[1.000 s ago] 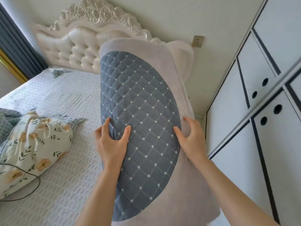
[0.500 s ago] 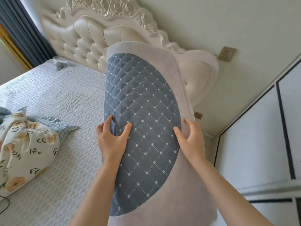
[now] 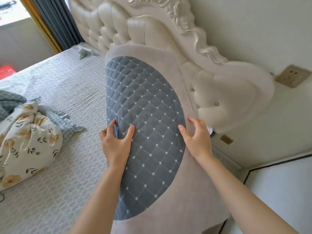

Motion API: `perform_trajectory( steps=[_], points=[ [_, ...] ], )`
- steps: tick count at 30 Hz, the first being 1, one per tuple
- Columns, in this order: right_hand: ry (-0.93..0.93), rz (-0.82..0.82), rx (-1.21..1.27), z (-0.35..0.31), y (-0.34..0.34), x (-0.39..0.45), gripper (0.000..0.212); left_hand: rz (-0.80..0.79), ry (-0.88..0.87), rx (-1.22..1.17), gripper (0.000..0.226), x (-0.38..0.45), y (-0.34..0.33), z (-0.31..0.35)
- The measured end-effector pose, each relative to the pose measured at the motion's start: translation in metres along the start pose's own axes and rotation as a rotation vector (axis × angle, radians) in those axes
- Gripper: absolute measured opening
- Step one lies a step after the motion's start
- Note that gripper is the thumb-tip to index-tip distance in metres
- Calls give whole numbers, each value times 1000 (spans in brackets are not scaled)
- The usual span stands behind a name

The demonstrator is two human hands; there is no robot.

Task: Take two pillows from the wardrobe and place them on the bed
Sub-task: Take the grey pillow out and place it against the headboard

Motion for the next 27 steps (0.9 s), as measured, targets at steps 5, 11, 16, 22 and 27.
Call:
perform_trajectory(
  steps=[5,11,16,22,27],
  points=[
    [11,-157,-37,37,-8,78,67,67,115,46,80,12,-59,8],
    [48,-307,-116,74,-13,148,72,141,244,104,80,14,-116,14],
    [91,-390,-180,92,-33,187,70,193,332,118,78,17,-150,0],
    [191,-417,-243,98,-75,230,65,227,391,127,80,40,-177,-25],
    [250,-434,-244,95,-123,279,62,238,404,77,82,87,-204,-50]
  ],
)
Point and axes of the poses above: each hand's wrist, its own x-axis towards the middle knuckle, its own y-axis out of the back of the hand, z = x × y, the point moved 5 cm from there along x, towards the middle knuckle, and after that the axes turned 2 degrees about -z, right-handed, at the moved point
